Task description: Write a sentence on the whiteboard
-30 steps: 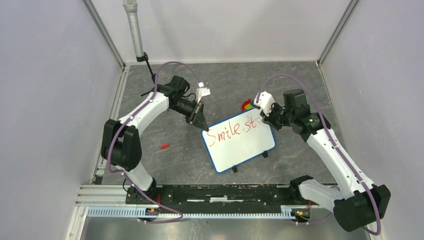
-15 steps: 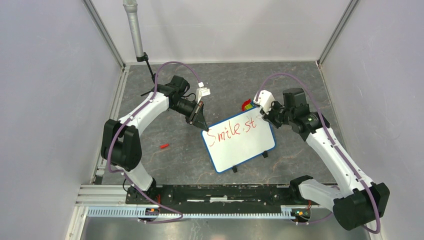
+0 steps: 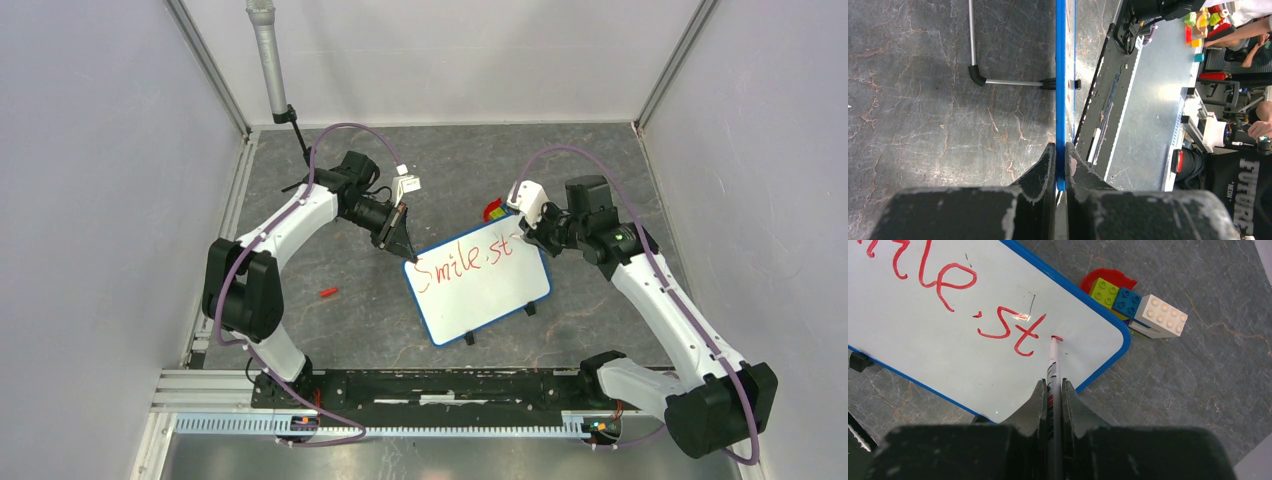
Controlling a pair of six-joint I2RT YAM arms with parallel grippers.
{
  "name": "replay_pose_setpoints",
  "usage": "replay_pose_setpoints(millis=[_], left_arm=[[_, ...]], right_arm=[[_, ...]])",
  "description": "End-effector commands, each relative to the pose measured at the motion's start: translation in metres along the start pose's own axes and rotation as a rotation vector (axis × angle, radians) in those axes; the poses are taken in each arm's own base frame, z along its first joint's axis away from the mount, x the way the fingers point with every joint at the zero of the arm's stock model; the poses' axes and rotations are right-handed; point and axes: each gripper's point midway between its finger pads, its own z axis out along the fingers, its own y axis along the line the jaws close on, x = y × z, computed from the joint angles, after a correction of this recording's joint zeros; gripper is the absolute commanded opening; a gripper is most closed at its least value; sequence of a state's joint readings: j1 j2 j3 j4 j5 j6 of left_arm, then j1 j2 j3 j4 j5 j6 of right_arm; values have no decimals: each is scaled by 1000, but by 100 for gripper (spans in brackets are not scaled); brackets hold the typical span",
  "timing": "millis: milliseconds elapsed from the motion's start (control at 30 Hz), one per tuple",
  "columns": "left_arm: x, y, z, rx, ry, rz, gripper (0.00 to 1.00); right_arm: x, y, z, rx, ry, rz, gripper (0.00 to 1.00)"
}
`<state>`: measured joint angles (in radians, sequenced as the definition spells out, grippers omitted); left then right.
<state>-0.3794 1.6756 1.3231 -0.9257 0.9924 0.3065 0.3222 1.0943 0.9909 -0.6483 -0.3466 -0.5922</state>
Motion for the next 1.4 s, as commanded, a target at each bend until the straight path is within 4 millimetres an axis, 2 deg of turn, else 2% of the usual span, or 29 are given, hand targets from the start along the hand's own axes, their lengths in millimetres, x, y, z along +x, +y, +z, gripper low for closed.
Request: replay_pose_setpoints(millis=[0,200,367,700,967,1200,1367], left_arm=[[-6,-1,-1,4,-9,59,2],[-6,-1,-1,3,-8,58,2],[-7,-1,-1,4,-8,58,2],[-8,-2,-2,3,-13,61,2],[-8,-2,-2,4,-11,61,2],[-8,-2,-1,6,-10,59,2],[-8,-1,-2,4,-11,60,2]], right_arm=[[5,6,3,-35,6,-10,0],[21,13,2,-45,51,-23,0],[26,11,-1,-29,72,-41,0],[-1,-18,-7,97,8,-27,0],[-16,-26,-9,120,-31,-18,0],[-18,-26,-8,112,-37,-16,0],[-8,-20,-5,92,-16,-16,0]])
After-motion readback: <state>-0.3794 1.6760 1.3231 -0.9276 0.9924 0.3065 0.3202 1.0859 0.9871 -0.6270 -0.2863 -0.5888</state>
